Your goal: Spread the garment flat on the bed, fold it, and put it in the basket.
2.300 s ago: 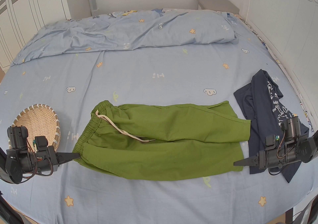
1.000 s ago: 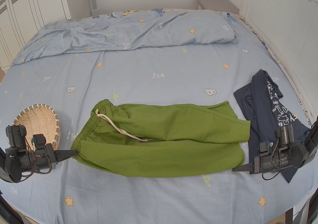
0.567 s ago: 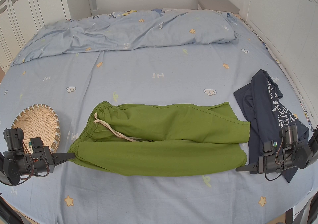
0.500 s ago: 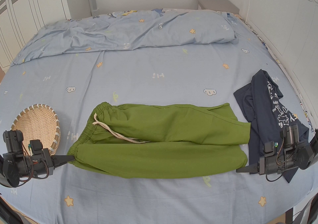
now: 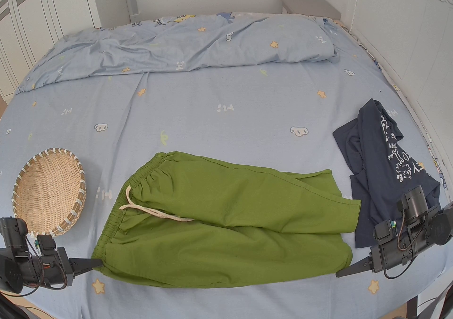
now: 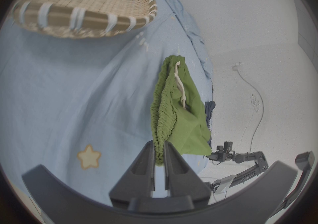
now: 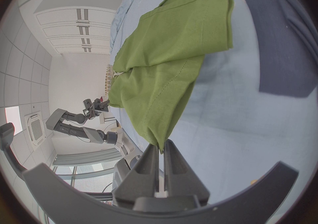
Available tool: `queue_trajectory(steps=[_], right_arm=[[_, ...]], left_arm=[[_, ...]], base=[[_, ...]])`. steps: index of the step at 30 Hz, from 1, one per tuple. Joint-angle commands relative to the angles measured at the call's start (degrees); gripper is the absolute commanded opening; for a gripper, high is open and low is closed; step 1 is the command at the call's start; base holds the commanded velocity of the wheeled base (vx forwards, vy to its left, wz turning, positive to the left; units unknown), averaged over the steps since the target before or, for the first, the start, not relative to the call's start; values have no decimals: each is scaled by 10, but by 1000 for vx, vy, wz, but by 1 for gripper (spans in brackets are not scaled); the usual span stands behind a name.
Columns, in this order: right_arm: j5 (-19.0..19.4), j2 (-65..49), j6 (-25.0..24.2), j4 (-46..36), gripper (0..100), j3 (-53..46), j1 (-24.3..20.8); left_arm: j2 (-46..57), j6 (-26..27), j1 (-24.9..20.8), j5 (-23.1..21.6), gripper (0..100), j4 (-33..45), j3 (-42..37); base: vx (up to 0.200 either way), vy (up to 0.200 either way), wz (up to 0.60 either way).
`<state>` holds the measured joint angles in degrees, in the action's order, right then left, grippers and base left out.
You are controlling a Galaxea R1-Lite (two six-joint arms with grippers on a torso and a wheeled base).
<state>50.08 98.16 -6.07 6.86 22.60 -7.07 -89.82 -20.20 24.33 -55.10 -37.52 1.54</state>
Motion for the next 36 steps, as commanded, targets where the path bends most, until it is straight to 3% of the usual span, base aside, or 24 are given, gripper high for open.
queue_trajectory(steps=[1, 9, 14, 25, 36], right_arm=[[-2, -10, 3, -11, 0, -31, -12], [-39, -8, 9, -7, 0, -71, -27], [-41, -7, 10, -9, 0, -77, -27], [-68, -2, 10, -12, 0, -82, -34], [-81, 6, 11, -9, 0, -92, -51]], left_arm=[[59, 88, 52, 3, 0, 84, -13], [54, 241, 119, 44, 0, 179, -12], [46, 291, 133, 53, 0, 228, -13], [47, 343, 128, 77, 0, 300, -14], [29, 348, 121, 94, 0, 316, -14]], base=[[0, 0, 0], [0, 0, 0], [0, 0, 0], [0, 0, 0], [0, 0, 0]])
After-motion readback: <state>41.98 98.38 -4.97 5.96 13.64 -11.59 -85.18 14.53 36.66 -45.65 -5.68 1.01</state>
